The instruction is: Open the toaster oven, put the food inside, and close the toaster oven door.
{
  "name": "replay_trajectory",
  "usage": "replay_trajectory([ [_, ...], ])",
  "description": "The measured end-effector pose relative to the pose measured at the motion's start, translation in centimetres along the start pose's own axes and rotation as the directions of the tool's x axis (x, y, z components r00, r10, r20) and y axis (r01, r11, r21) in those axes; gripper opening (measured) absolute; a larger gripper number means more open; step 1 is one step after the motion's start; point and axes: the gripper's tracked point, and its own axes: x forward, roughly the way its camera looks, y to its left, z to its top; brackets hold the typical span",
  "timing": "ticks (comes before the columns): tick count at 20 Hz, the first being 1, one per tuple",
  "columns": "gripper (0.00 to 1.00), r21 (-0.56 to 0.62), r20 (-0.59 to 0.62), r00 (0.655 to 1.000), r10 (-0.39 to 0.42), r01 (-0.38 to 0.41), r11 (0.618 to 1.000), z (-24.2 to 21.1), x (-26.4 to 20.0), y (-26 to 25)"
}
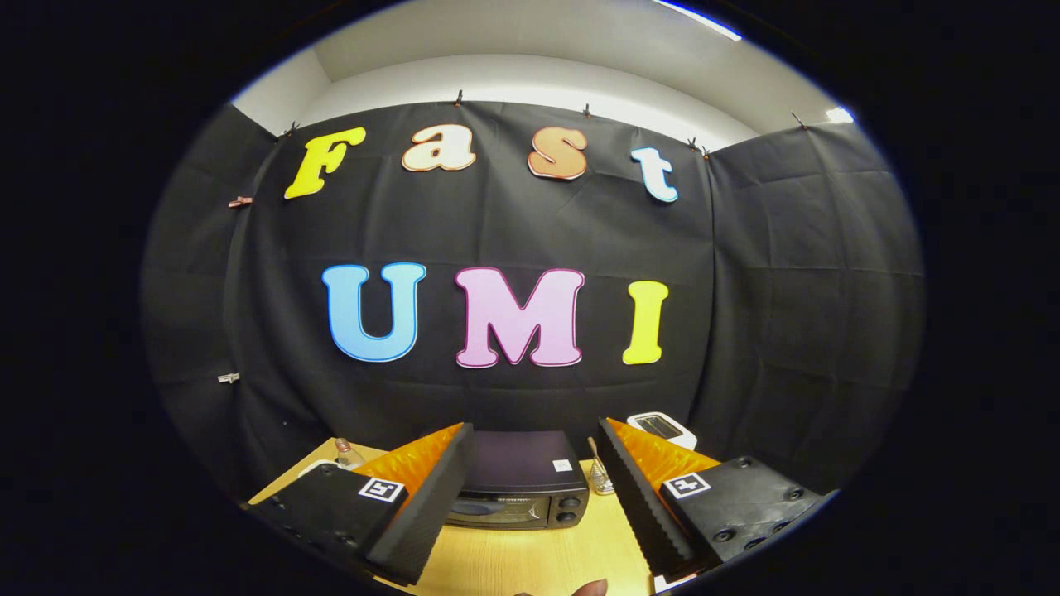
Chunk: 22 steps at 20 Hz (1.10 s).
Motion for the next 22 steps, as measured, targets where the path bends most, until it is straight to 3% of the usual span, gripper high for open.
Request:
replay_trajectory([
  [7,0.98,0.025,-0.178,0.982,0.06,-0.056,0.998,-10.1,6.7,5.4],
  [14,0.99,0.031,-0.369,0.927,0.065,-0.058,0.998,-21.5,12.9,8.3],
  [20,0.98,0.035,-0.471,0.882,0.033,-0.018,0.999,-27.0,14.3,9.1],
  [22,0.99,-0.002,-0.441,0.897,0.017,-0.019,1.0,-26.6,15.1,9.1],
])
